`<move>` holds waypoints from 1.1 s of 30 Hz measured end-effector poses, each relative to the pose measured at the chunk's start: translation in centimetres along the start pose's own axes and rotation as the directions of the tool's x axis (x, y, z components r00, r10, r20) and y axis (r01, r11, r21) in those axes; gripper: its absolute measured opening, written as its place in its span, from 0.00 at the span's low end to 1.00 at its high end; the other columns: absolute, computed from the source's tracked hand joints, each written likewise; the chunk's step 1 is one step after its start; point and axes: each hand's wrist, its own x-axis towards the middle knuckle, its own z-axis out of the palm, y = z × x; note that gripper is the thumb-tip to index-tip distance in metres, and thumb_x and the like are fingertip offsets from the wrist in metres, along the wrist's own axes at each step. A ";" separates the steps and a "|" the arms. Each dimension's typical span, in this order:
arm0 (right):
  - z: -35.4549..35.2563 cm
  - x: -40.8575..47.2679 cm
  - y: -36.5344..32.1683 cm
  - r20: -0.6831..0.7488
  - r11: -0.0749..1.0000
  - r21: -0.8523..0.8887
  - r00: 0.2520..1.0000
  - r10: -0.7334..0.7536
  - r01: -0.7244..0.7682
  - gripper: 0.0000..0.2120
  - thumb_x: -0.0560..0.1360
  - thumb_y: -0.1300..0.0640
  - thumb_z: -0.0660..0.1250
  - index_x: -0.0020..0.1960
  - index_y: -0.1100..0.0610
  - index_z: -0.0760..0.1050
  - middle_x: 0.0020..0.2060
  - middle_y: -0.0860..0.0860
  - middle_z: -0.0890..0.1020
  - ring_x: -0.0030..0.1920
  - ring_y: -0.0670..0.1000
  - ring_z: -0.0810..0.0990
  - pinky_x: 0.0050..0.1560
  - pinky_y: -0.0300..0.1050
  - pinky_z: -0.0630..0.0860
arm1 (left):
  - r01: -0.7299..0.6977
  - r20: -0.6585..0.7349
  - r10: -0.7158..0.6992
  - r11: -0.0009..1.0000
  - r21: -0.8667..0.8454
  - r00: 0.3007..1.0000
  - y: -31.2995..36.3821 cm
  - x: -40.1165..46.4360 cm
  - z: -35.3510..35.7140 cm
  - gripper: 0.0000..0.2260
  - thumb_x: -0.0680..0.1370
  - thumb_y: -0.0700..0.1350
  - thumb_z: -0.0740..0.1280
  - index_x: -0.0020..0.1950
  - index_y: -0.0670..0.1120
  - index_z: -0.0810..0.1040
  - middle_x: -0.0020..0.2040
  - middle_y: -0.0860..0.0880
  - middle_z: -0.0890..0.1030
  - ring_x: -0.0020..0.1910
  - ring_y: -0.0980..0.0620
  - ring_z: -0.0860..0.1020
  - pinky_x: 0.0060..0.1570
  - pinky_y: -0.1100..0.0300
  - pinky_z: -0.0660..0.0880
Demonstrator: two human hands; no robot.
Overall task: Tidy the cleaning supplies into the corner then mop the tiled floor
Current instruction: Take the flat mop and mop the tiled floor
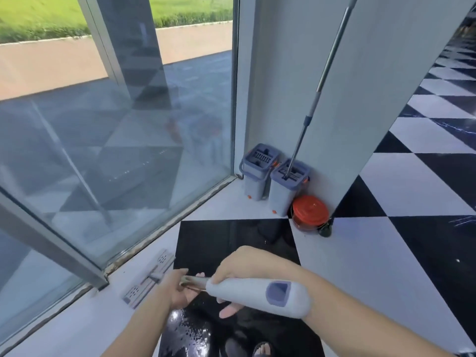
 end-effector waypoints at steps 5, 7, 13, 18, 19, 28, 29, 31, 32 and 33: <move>-3.0 1.3 4.3 0.212 0.970 0.149 0.964 0.161 -0.194 0.05 0.78 0.63 0.63 0.50 0.65 0.70 0.42 0.57 0.82 0.25 0.52 0.78 0.28 0.44 0.79 | -0.010 -0.010 0.008 0.977 -0.215 1.000 -3.2 5.4 1.4 0.21 0.83 0.45 0.55 0.75 0.40 0.59 0.55 0.42 0.77 0.57 0.50 0.78 0.51 0.56 0.74; -4.2 2.7 5.7 0.231 0.962 0.140 0.953 0.197 -0.233 0.05 0.78 0.61 0.61 0.48 0.64 0.71 0.30 0.57 0.79 0.27 0.52 0.77 0.30 0.43 0.77 | 0.007 -0.023 -0.016 0.945 -0.327 1.000 -4.4 6.7 2.6 0.15 0.82 0.44 0.57 0.68 0.41 0.66 0.58 0.46 0.77 0.47 0.51 0.82 0.36 0.59 0.78; -6.8 4.5 9.2 0.206 0.951 0.146 0.949 0.239 -0.272 0.08 0.74 0.56 0.61 0.48 0.61 0.69 0.31 0.58 0.77 0.22 0.51 0.72 0.25 0.39 0.70 | -0.081 -0.146 0.021 0.903 -0.422 0.989 -6.7 8.8 6.4 0.18 0.83 0.49 0.55 0.34 0.45 0.61 0.14 0.49 0.64 0.10 0.57 0.63 0.17 0.74 0.61; -8.4 5.3 11.7 0.285 0.920 0.227 0.925 0.250 -0.319 0.09 0.72 0.55 0.62 0.47 0.59 0.68 0.29 0.58 0.76 0.23 0.51 0.71 0.26 0.40 0.68 | -0.103 -0.214 0.023 0.923 -0.372 0.977 -8.2 9.1 8.1 0.17 0.83 0.48 0.55 0.35 0.47 0.60 0.15 0.51 0.62 0.10 0.56 0.61 0.15 0.75 0.61; -9.0 5.0 12.0 0.293 0.918 0.248 0.927 0.234 -0.310 0.08 0.73 0.56 0.62 0.47 0.60 0.67 0.29 0.57 0.74 0.21 0.50 0.70 0.24 0.37 0.67 | -0.115 -0.219 0.033 0.922 -0.371 0.975 -8.5 9.1 8.6 0.17 0.83 0.49 0.56 0.34 0.47 0.59 0.15 0.51 0.62 0.11 0.57 0.60 0.16 0.75 0.60; -16.3 0.4 16.6 0.289 0.953 0.249 0.953 0.095 -0.171 0.08 0.75 0.59 0.62 0.49 0.64 0.71 0.28 0.56 0.72 0.19 0.49 0.69 0.22 0.35 0.67 | -0.187 -0.221 0.120 0.931 -0.314 0.968 -13.2 7.5 16.7 0.15 0.82 0.50 0.59 0.38 0.45 0.63 0.26 0.51 0.63 0.13 0.58 0.61 0.16 0.73 0.61; -17.0 0.2 17.2 0.292 0.953 0.252 0.952 0.093 -0.170 0.09 0.75 0.58 0.63 0.51 0.65 0.72 0.28 0.56 0.73 0.19 0.49 0.70 0.22 0.35 0.68 | -0.184 -0.209 0.124 0.936 -0.299 0.970 -13.7 7.7 17.5 0.14 0.82 0.50 0.59 0.39 0.45 0.64 0.26 0.51 0.64 0.13 0.57 0.62 0.15 0.72 0.61; -18.2 0.4 18.2 0.275 0.948 0.255 0.954 0.120 -0.192 0.14 0.75 0.57 0.64 0.57 0.65 0.72 0.27 0.55 0.74 0.19 0.49 0.71 0.22 0.35 0.69 | -0.177 -0.191 0.128 0.947 -0.268 0.973 -14.4 8.2 19.3 0.13 0.82 0.51 0.59 0.41 0.45 0.66 0.28 0.50 0.65 0.13 0.57 0.63 0.15 0.71 0.63; -19.0 0.8 18.7 0.264 0.942 0.265 0.955 0.134 -0.206 0.16 0.75 0.56 0.64 0.59 0.64 0.72 0.25 0.55 0.74 0.18 0.50 0.71 0.22 0.35 0.69 | -0.178 -0.194 0.131 0.953 -0.245 0.972 -14.5 8.7 20.3 0.13 0.82 0.51 0.58 0.42 0.45 0.65 0.29 0.50 0.65 0.13 0.57 0.63 0.15 0.71 0.63; -19.5 1.1 19.0 0.260 0.938 0.270 0.954 0.148 -0.219 0.18 0.74 0.56 0.65 0.61 0.64 0.70 0.23 0.55 0.75 0.18 0.50 0.72 0.22 0.35 0.70 | -0.182 -0.201 0.137 0.958 -0.223 0.970 -14.7 9.2 21.1 0.13 0.82 0.51 0.58 0.42 0.45 0.65 0.29 0.50 0.64 0.13 0.57 0.63 0.15 0.72 0.63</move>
